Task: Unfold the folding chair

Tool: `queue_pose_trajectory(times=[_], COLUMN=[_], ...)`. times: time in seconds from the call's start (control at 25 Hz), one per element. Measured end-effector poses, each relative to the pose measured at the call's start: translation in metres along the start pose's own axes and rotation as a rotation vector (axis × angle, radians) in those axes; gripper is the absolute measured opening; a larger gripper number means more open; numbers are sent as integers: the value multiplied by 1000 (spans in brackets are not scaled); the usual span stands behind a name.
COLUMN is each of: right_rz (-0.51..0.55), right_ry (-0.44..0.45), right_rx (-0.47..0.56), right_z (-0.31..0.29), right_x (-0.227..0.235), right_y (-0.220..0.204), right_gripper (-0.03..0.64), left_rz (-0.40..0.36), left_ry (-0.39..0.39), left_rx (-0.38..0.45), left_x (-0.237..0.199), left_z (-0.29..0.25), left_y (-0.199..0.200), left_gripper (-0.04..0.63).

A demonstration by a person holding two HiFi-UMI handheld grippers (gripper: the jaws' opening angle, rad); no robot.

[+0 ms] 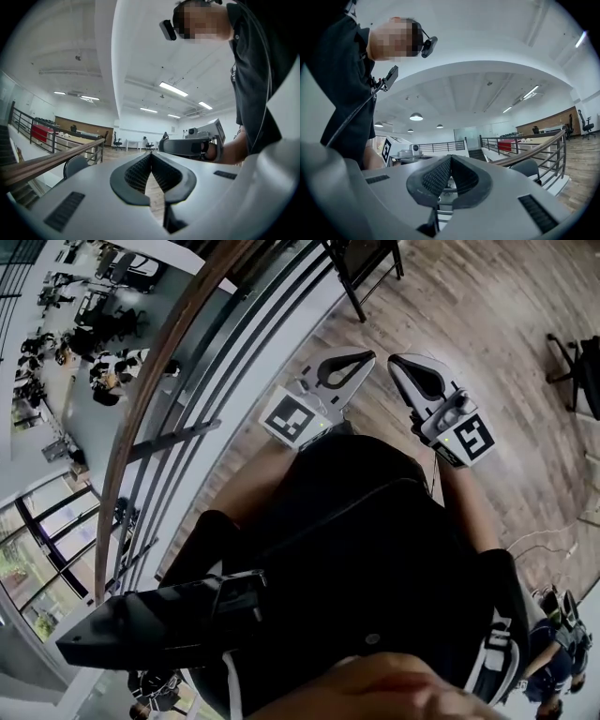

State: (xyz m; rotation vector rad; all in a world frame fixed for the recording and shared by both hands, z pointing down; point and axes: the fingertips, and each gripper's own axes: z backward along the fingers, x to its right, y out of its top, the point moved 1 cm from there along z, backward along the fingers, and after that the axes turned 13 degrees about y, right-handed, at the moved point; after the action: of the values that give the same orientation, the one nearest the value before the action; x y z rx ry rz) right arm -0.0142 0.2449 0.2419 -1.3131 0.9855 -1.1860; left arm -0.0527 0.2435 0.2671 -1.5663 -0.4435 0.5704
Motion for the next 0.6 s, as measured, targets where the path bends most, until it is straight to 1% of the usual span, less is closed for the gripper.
queue_pose_trajectory(times=[0.16, 0.32, 0.4, 0.48, 0.6], right_rz=[-1, -4, -5, -12, -11], right_ry=[-12, -36, -42, -31, -13], right_rx=[7, 7, 7, 13, 4], right_z=[-20, -20, -29, -43, -47], right_x=[35, 55, 68, 79, 96], right_y=[-8, -14, -9, -2, -8], right_gripper=[6, 6, 6, 6, 6], left_rz=[49, 41, 42, 42, 48], left_ry=[-31, -40, -37, -32, -20], left_rx=[7, -7, -6, -2, -6], left_x=[-38, -53, -69, -87, -97], left_z=[-22, -36, -40, -44, -54], left_y=[-8, -16, -10, -1, -4], left_gripper=[4, 4, 3, 4, 4])
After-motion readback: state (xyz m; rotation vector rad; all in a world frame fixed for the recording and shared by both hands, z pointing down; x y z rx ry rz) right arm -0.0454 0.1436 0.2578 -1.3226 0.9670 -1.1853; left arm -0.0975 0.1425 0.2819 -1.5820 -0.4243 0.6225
